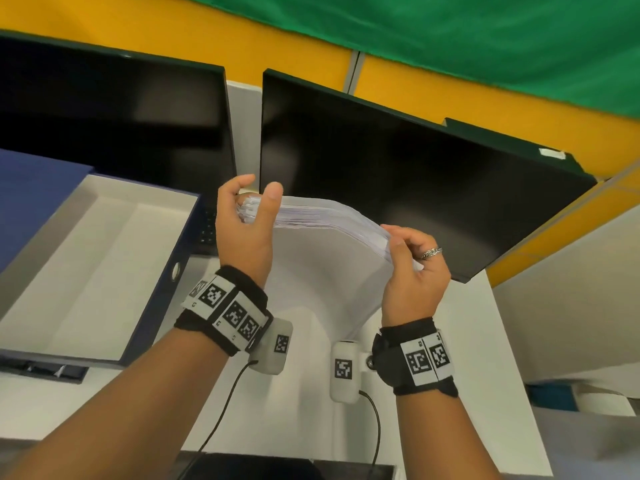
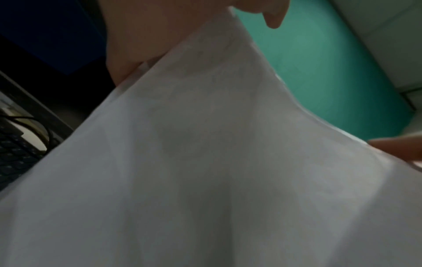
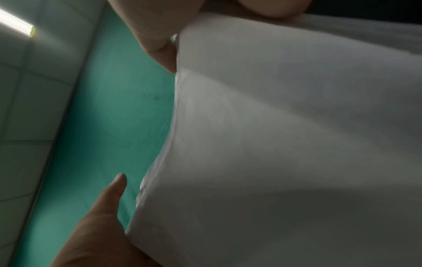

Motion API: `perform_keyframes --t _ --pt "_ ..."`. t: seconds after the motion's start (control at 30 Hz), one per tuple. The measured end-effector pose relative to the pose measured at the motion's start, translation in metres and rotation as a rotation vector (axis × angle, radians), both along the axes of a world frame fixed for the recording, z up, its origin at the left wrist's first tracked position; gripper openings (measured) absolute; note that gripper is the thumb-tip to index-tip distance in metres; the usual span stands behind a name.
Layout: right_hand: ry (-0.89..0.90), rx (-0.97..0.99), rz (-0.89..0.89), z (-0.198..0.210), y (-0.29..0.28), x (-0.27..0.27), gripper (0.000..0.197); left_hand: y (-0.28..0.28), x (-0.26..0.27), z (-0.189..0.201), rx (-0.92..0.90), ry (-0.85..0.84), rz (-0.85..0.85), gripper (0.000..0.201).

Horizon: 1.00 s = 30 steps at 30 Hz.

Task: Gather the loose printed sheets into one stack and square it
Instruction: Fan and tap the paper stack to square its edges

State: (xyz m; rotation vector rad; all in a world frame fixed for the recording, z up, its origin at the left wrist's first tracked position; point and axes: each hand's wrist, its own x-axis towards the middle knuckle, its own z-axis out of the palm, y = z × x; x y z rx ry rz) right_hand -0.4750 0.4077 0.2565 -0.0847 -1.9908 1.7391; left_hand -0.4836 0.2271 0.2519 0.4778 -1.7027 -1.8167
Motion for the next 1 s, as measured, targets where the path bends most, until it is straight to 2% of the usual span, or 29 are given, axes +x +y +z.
perform_keyframes --t 0.2,0.43,0.6,0.67,0.73,0.77,0.87,0.93,1.0 --pt "0.047 0.032 0.017 0.001 0.001 0.002 0.012 -0.001 -0.005 0.001 -0.038 -0.021 0.052 0.025" --pt "0.069 0.073 0.067 -0.005 0.005 0.005 0.026 0.004 -0.007 0.003 -0.001 -0.042 0.027 0.041" --pt "0.078 0.029 0.042 -0.006 0.008 0.004 0.022 0.001 -0.013 0.002 -0.039 -0.082 0.084 0.015" --pt "0.076 -0.024 0.009 -0.008 0.009 0.002 0.02 0.0 -0.015 0.0 -0.054 -0.08 0.096 0.014" --pt "0.072 -0.047 0.007 -0.007 0.007 0.004 0.02 0.0 -0.014 0.0 -0.044 -0.067 0.071 0.018" --pt "0.073 -0.046 0.028 -0.006 0.006 0.004 0.027 0.0 -0.012 0.001 -0.035 -0.055 0.039 0.022" --pt "0.029 -0.041 0.115 -0.009 0.009 0.002 0.065 -0.002 -0.002 0.001 -0.055 0.002 -0.137 0.044" --pt "-0.054 -0.107 0.131 -0.016 0.018 -0.005 0.081 -0.008 0.005 -0.01 -0.099 0.008 -0.27 0.071" --pt "-0.166 -0.133 0.153 -0.02 0.024 -0.012 0.078 -0.011 0.009 -0.023 -0.123 -0.075 -0.309 0.079"
